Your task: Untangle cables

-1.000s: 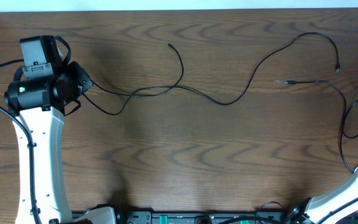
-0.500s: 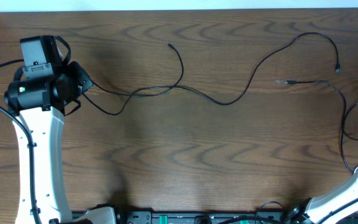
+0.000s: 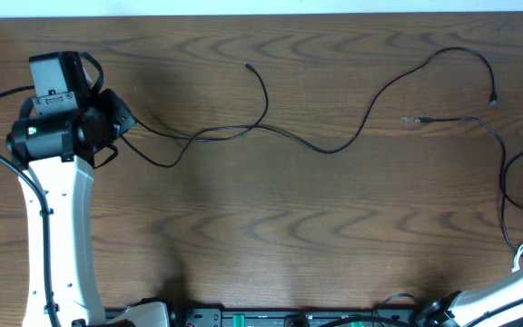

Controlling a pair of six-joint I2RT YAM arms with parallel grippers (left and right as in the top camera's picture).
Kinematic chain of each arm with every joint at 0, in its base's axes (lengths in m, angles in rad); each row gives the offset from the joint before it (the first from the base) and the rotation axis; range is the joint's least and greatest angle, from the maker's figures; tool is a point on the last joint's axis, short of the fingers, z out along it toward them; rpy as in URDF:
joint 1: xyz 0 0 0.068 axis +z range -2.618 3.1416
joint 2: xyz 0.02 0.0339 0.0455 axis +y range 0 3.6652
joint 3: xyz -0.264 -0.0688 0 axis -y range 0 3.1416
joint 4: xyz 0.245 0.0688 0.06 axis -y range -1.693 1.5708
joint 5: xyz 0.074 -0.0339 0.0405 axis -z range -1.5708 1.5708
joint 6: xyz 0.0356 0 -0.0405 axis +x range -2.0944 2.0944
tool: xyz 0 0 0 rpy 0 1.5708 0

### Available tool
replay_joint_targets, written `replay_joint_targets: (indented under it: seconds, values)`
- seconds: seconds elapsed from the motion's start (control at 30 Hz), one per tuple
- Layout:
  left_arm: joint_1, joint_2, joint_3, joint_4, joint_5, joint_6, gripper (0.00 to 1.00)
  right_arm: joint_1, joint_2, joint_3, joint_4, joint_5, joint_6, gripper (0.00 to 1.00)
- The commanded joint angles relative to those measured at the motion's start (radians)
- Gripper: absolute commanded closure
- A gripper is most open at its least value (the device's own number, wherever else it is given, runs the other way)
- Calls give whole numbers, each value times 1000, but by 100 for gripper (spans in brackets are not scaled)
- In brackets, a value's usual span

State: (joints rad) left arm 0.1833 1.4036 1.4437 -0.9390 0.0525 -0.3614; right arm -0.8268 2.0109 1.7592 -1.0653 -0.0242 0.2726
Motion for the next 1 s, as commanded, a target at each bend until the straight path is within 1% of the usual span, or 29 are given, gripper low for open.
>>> replay_joint_targets:
  seconds: [0.0, 0.07, 0.2, 0.27, 0.3, 0.37, 0.47, 0.53, 0.63, 0.73, 0.83, 0.93, 0.97]
  values:
    - [5, 7, -10, -2, -12, 9, 92, 104, -32, 13, 27, -548, -293, 57]
    - [5, 7, -10, -2, -12, 10, 92, 195, -32, 12, 30, -549, -367, 55]
    - [5, 7, -10, -2, -12, 10, 92, 342, -29, 11, 60, -392, -374, 50]
    - [5, 7, -10, -2, -12, 10, 93, 411, -29, 11, 87, -299, -340, 46]
    - [5, 7, -10, -3, -12, 10, 93, 444, -29, 11, 101, -245, -313, 46]
    - [5, 7, -10, -3, -12, 10, 93, 502, -29, 11, 134, -142, -232, 44]
    - [5, 7, -10, -3, -12, 10, 93, 569, -29, 5, 190, -101, -179, 43]
    - [5, 7, -10, -3, -12, 10, 93, 612, -29, -6, 229, -95, -160, 48]
    - [5, 7, -10, -3, -12, 10, 92, 658, -29, -43, 294, -48, -110, 68]
    - [5, 7, -10, -3, -12, 10, 92, 690, -29, -111, 365, 10, -44, 80]
    - [5, 7, -10, -3, -12, 10, 92, 705, -29, -187, 437, 15, -33, 85]
    - [5, 7, -10, -3, -12, 10, 93, 712, -29, -269, 513, 15, -32, 86]
    - [5, 7, -10, -3, -12, 10, 93, 712, -29, -300, 542, 15, -32, 88]
